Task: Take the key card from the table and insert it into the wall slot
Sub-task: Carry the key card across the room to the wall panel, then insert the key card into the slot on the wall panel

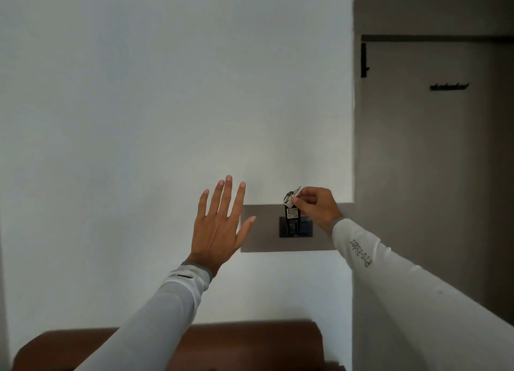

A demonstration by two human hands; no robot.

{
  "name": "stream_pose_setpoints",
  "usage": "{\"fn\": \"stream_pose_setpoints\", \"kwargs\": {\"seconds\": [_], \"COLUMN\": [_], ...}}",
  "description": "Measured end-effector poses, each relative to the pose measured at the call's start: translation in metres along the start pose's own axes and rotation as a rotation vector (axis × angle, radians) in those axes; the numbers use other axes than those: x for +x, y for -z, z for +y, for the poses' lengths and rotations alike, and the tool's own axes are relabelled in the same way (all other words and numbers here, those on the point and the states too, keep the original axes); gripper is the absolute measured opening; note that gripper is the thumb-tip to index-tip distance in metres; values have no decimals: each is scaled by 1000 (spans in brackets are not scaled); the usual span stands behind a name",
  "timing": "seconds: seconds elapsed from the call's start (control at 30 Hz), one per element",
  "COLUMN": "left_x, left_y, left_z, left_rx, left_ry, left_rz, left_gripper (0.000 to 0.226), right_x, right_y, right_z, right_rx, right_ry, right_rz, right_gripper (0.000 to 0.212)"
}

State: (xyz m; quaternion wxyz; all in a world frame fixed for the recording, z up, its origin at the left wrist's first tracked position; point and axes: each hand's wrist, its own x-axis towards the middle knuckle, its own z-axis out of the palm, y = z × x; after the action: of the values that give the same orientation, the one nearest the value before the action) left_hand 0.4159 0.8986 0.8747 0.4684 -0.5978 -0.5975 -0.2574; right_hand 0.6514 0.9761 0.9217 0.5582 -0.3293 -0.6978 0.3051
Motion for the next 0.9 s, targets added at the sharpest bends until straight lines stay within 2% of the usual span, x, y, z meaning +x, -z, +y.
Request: {"fn": "stream_pose_setpoints", "kwargs": {"seconds": [0.2, 0.3, 0.6, 0.9], "left_x": [42, 61, 103, 125], "left_y": [-72, -115, -198, -275], "left_z": [38, 51, 74, 79], "left_rx": [-21, -26, -28, 5], "left_ry": [10, 19, 51, 45], "left_rz": [-6, 10, -5, -19], "left_gripper": [76, 75, 75, 75], "right_x": [58, 94, 168, 232], "right_y": [26, 38, 58, 43], "right_z": [42, 64, 138, 205], "right_rx": [-40, -63, -105, -79], "right_ry": [29, 27, 9, 17], "right_rz": [1, -8, 0, -25], "right_gripper": [18, 3, 9, 15]}}
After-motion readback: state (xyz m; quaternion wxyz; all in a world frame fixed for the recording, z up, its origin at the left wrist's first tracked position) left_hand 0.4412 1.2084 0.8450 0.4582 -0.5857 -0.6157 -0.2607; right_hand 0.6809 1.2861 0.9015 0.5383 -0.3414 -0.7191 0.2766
